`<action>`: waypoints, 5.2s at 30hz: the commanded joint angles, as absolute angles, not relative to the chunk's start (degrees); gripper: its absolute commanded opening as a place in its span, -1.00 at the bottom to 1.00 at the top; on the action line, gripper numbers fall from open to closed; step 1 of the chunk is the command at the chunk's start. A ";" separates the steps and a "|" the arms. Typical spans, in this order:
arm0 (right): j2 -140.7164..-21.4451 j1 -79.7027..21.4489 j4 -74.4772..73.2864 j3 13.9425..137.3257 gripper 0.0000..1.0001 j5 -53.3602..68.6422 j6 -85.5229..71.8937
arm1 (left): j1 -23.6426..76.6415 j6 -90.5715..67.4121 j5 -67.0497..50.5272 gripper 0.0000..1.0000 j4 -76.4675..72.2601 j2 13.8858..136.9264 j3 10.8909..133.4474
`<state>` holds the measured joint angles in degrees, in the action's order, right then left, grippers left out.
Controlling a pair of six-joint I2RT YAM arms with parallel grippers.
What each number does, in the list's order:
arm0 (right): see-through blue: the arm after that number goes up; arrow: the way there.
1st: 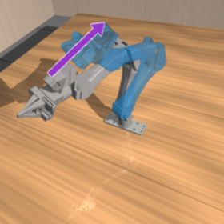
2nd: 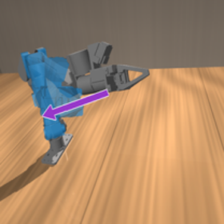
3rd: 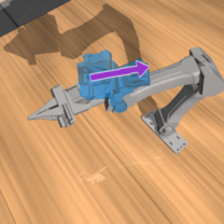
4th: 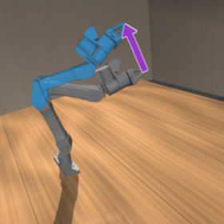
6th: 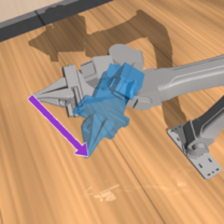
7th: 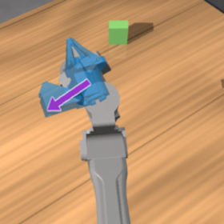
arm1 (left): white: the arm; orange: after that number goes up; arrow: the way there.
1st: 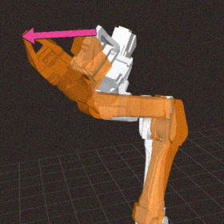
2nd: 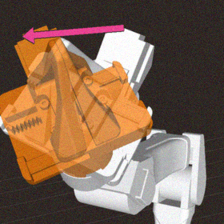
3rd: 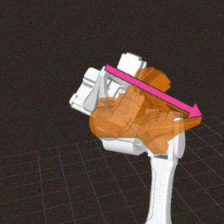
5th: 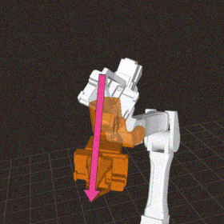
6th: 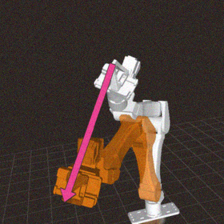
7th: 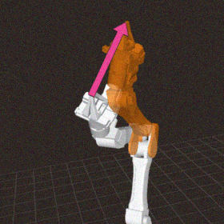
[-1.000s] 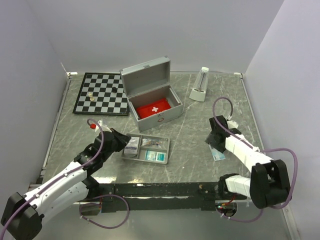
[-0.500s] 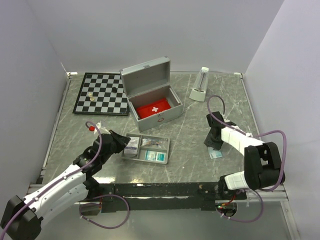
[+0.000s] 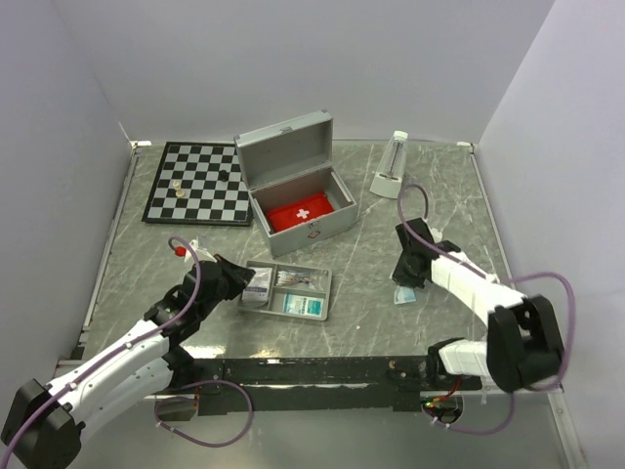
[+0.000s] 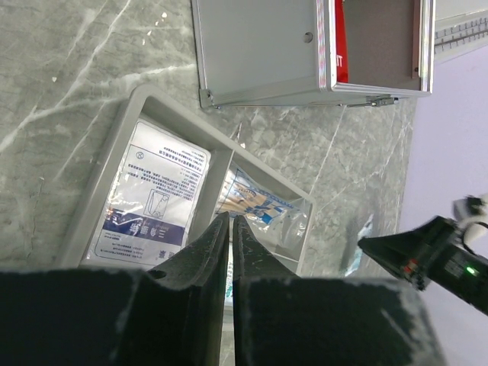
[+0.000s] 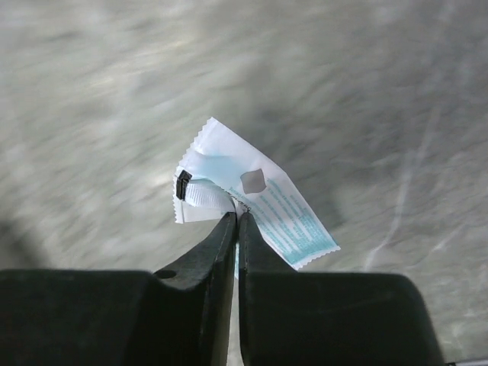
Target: Organize the medicine kit
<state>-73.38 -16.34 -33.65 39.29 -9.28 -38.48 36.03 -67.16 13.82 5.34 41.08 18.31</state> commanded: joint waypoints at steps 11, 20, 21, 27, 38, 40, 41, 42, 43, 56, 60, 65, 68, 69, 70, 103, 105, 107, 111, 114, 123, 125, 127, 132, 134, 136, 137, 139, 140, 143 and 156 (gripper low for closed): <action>-52.03 -25.92 -1.71 35.51 -1.00 30.64 -40.06 | 35.86 -63.72 1.17 -0.71 -12.09 35.78 15.40; -54.93 -30.93 32.58 33.66 -1.00 45.35 -50.18 | 35.77 -72.15 -13.26 -0.11 -45.75 31.20 5.72; -55.37 -31.72 35.48 33.66 -1.00 45.79 -50.88 | 35.77 -72.51 -14.66 0.00 -49.36 31.98 6.06; -60.90 -33.22 61.28 32.79 -1.00 50.09 -62.55 | 35.60 -78.29 -20.65 0.59 -67.36 39.19 6.95; -71.90 -35.33 91.23 35.51 -1.00 53.09 -82.27 | 35.51 -81.21 -25.84 0.61 -86.75 51.68 10.72; -71.28 -35.86 89.14 35.94 -1.00 53.26 -80.78 | 35.51 -81.65 -26.54 0.60 -88.41 53.08 11.42; -70.84 -36.12 87.82 36.21 -1.00 53.52 -79.55 | 35.51 -82.09 -26.98 0.60 -89.38 53.87 11.51; -70.40 -36.30 86.76 36.21 -1.00 53.53 -78.50 | 35.59 -82.35 -27.94 0.60 -89.99 54.66 12.04; -69.79 -36.56 85.70 36.21 -1.00 53.53 -77.70 | 35.60 -82.70 -28.99 0.60 -89.91 55.63 12.74; -69.00 -38.94 83.32 36.74 -1.00 53.61 -75.67 | 38.23 -84.64 -31.82 0.43 -98.08 63.01 15.56; -68.64 -38.94 83.41 36.12 -1.00 53.26 -75.59 | 38.94 -85.95 -31.64 0.40 -101.85 64.07 15.21; -67.85 -38.94 82.36 35.51 -1.00 53.26 -74.71 | 38.94 -87.89 -30.32 0.46 -106.61 63.81 13.10; -67.59 -38.94 82.26 35.16 -1.00 53.17 -74.62 | 39.20 -87.28 -29.97 0.47 -106.52 62.06 12.48; -67.59 -38.94 82.53 35.07 -1.00 53.17 -74.79 | 39.20 -86.93 -29.80 0.49 -106.44 61.35 12.31; -67.76 -38.94 82.79 35.07 -1.00 53.09 -75.06 | 39.37 -86.58 -29.62 0.49 -106.09 60.74 12.39; -67.33 -39.11 82.01 35.33 -1.00 53.79 -75.32 | 43.24 -82.01 -32.43 -0.76 -99.76 58.10 17.23; -66.54 -39.11 79.29 35.51 -0.79 54.49 -74.19 | 43.15 -81.13 -32.61 -0.90 -97.92 56.78 17.05; -65.05 -39.11 75.35 35.51 -0.40 55.11 -72.17 | 43.24 -79.98 -32.61 -0.94 -95.46 55.38 16.79; -58.82 -38.24 55.20 36.03 0.19 54.50 -61.39 | 42.80 -77.18 -32.96 -0.97 -88.61 51.95 16.52; -52.41 -36.48 28.74 39.89 0.34 50.38 -45.50 | 42.19 -74.98 -34.01 -0.97 -80.80 48.96 15.74; -46.85 -36.04 -21.61 50.02 0.37 16.45 -18.81 | 38.76 -43.98 -29.98 -0.97 -5.26 47.88 33.55; -46.06 -35.95 -21.80 47.82 0.35 15.47 -18.63 | 38.76 -37.04 -27.00 -0.98 6.61 52.97 39.26; -44.92 -36.04 -21.27 45.71 0.34 14.77 -18.72 | 38.76 -32.10 -25.85 -0.97 14.12 57.72 42.87; -42.90 -36.04 -21.62 43.95 0.32 13.10 -17.67 | 41.30 -24.36 -21.29 -0.97 24.33 64.15 48.51; -42.10 -36.12 -21.88 43.59 0.32 12.13 -16.97 | 42.10 -22.25 -18.64 -0.97 27.06 65.73 49.83; -41.75 -36.12 -22.15 43.33 0.32 11.87 -16.09 | 42.62 -20.31 -18.63 -0.94 28.47 66.97 50.01; -41.92 -36.12 -22.24 43.33 0.32 11.78 -15.74 | 42.89 -19.61 -18.11 -0.93 28.91 67.76 50.18; -42.10 -36.04 -22.24 42.98 0.31 11.95 -15.64 | 44.03 -18.11 -17.49 -0.94 29.44 69.25 50.71; -42.10 -36.12 -22.06 42.72 0.31 12.21 -15.73 | 44.56 -17.67 -15.92 -0.95 29.53 70.04 50.71; -41.84 -36.12 -21.01 41.66 0.30 12.83 -16.35 | 46.49 -15.91 -11.97 -0.95 30.32 73.90 51.59; -39.82 -36.12 -20.30 38.41 0.28 15.64 -17.75 | 49.13 -6.86 -3.25 -0.92 33.57 88.05 58.79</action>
<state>-41.23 -36.32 -21.87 39.86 14.57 -17.12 48.99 -10.07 -7.05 31.59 84.88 55.05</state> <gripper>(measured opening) 0.643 0.042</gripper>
